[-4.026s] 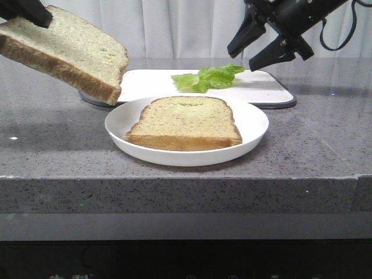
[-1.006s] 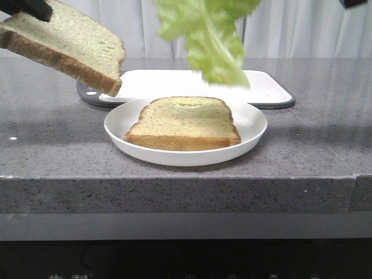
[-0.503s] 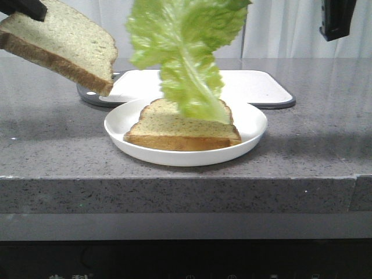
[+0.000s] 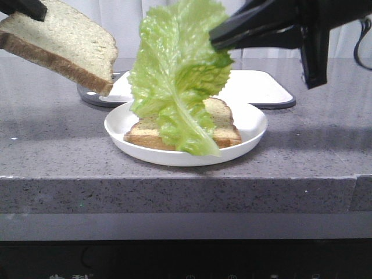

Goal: Left arm grabs bread, right arm adds lettuce
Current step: 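Lower the lettuce onto the bottom bread slice and open the right gripper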

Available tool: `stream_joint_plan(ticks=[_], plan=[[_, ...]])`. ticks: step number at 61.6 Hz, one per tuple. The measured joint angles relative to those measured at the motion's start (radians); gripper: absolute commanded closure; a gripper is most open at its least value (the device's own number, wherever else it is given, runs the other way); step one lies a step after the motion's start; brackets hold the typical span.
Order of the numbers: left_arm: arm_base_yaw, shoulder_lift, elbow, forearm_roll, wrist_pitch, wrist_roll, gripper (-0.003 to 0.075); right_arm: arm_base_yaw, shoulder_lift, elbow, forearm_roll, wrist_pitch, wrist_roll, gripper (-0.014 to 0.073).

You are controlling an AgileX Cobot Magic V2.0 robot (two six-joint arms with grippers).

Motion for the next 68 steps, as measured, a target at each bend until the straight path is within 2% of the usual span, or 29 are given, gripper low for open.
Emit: stream_joint_plan(ticks=[15, 21, 43, 48, 60, 68], plan=[[0.0, 0.0, 0.0, 0.0, 0.0, 0.0, 0.0739, 0.0, 0.07, 0.0, 0.008, -0.053, -0.009, 0.0647], [0.0, 0.0, 0.0, 0.0, 0.0, 0.0, 0.0739, 0.0, 0.082, 0.0, 0.008, -0.086, -0.01, 0.0613], [0.0, 0.0, 0.0, 0.0, 0.0, 0.0, 0.0739, 0.0, 0.089, -0.006, 0.0, -0.159, -0.02, 0.0244], [0.0, 0.0, 0.0, 0.0, 0.0, 0.0, 0.0739, 0.0, 0.09, -0.021, -0.028, -0.173, -0.021, 0.0195], [0.0, 0.0, 0.0, 0.0, 0.0, 0.0, 0.0739, 0.0, 0.09, -0.098, -0.096, -0.18, -0.017, 0.0189], [0.0, 0.0, 0.0, 0.0, 0.0, 0.0, 0.0739, -0.002, 0.09, -0.172, -0.171, -0.18, 0.035, 0.0189]])
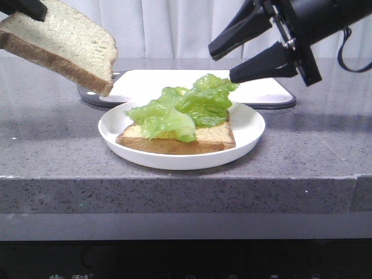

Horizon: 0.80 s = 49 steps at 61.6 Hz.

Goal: Left arm grabs bread, right arm adds lettuce
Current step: 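Lower the lettuce onto the bottom bread slice and open the right gripper, then raise the right gripper away from the plate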

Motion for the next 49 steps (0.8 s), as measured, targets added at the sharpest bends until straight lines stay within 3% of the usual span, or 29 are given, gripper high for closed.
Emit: stream_joint_plan(ticks=[13, 31, 42, 49], plan=[[0.0, 0.0, 0.0, 0.0, 0.002, 0.0, 0.0739, -0.008, 0.0, -0.131, -0.221, 0.021, 0.13, 0.0202], [0.0, 0.0, 0.0, 0.0, 0.002, 0.0, 0.0739, -0.008, 0.0, -0.219, -0.37, 0.069, 0.219, 0.0532], [0.0, 0.0, 0.0, 0.0, 0.002, 0.0, 0.0739, -0.008, 0.0, -0.219, -0.393, 0.08, 0.222, 0.0655], [0.0, 0.0, 0.0, 0.0, 0.004, 0.0, 0.0739, -0.008, 0.0, -0.219, -0.412, 0.086, 0.224, 0.0652]])
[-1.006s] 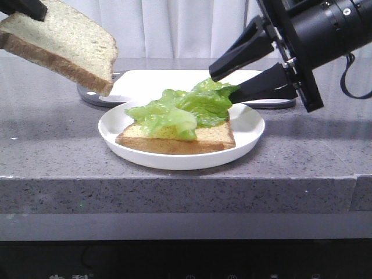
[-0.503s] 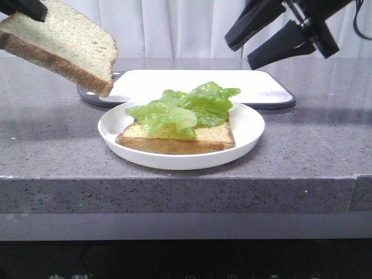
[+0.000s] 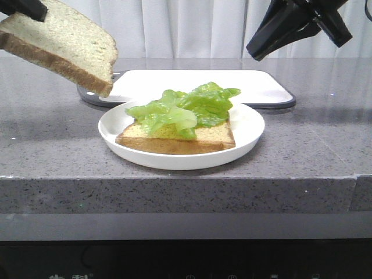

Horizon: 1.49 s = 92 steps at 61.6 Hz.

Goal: Left arm grabs bread, right arm adds lettuce
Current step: 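Raise the right gripper away from the plate, then swing the held bread slice over the lettuce and lower it with the left gripper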

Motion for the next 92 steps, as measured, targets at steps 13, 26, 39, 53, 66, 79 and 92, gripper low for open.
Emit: stream_joint_plan(ticks=[13, 26, 39, 53, 66, 79, 92], plan=[[0.0, 0.0, 0.0, 0.0, 0.0, 0.0, 0.0739, 0.0, -0.004, -0.035, -0.129, 0.036, 0.065, 0.0652], [0.0, 0.0, 0.0, -0.002, 0.0, 0.0, 0.0739, 0.0, -0.072, -0.051, -0.35, 0.051, 0.191, 0.0652], [0.0, 0.0, 0.0, -0.009, 0.002, 0.0, 0.0739, 0.0, -0.204, 0.002, -0.52, -0.008, 0.271, 0.0652], [0.0, 0.0, 0.0, -0.127, 0.006, 0.006, 0.0739, 0.0, -0.449, 0.23, -0.563, -0.163, 0.281, 0.0652], [0.0, 0.0, 0.0, -0.411, 0.092, 0.132, 0.0739, 0.0, -0.556, 0.398, -0.57, -0.188, 0.282, 0.0652], [0.0, 0.072, 0.0, -0.664, 0.249, 0.247, 0.0739, 0.0, -0.561, 0.461, -0.572, -0.216, 0.283, 0.0652], [0.0, 0.21, 0.0, -0.753, 0.328, 0.282, 0.0739, 0.0, -0.561, 0.464, -0.572, -0.227, 0.283, 0.0652]])
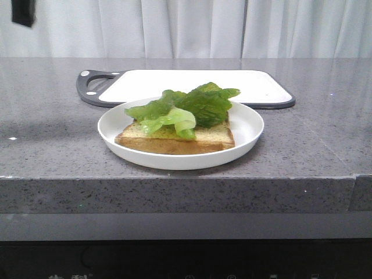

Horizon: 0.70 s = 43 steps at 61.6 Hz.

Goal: Left arm grabs bread, right arm adds lettuce
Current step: 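Swing the held bread slice over the lettuce and lower it with the left gripper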

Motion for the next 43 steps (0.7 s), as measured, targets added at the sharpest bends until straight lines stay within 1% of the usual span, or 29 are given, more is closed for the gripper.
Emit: stream_joint_plan(ticks=[11, 18, 33, 43], plan=[[0.0, 0.097, 0.0, -0.004, 0.009, 0.01, 0.0739, 0.0, 0.0, 0.0, 0.0, 0.0, 0.0, 0.0652], [0.0, 0.14, 0.0, 0.029, 0.009, 0.01, 0.0739, 0.0, 0.0, 0.0, 0.0, 0.0, 0.0, 0.0652], [0.0, 0.175, 0.0, 0.07, 0.009, 0.01, 0.0739, 0.0, 0.0, 0.0, 0.0, 0.0, 0.0, 0.0652], [-0.022, 0.194, 0.0, 0.099, 0.005, 0.01, 0.0738, 0.0, 0.0, 0.0, 0.0, 0.0, 0.0, 0.0652]])
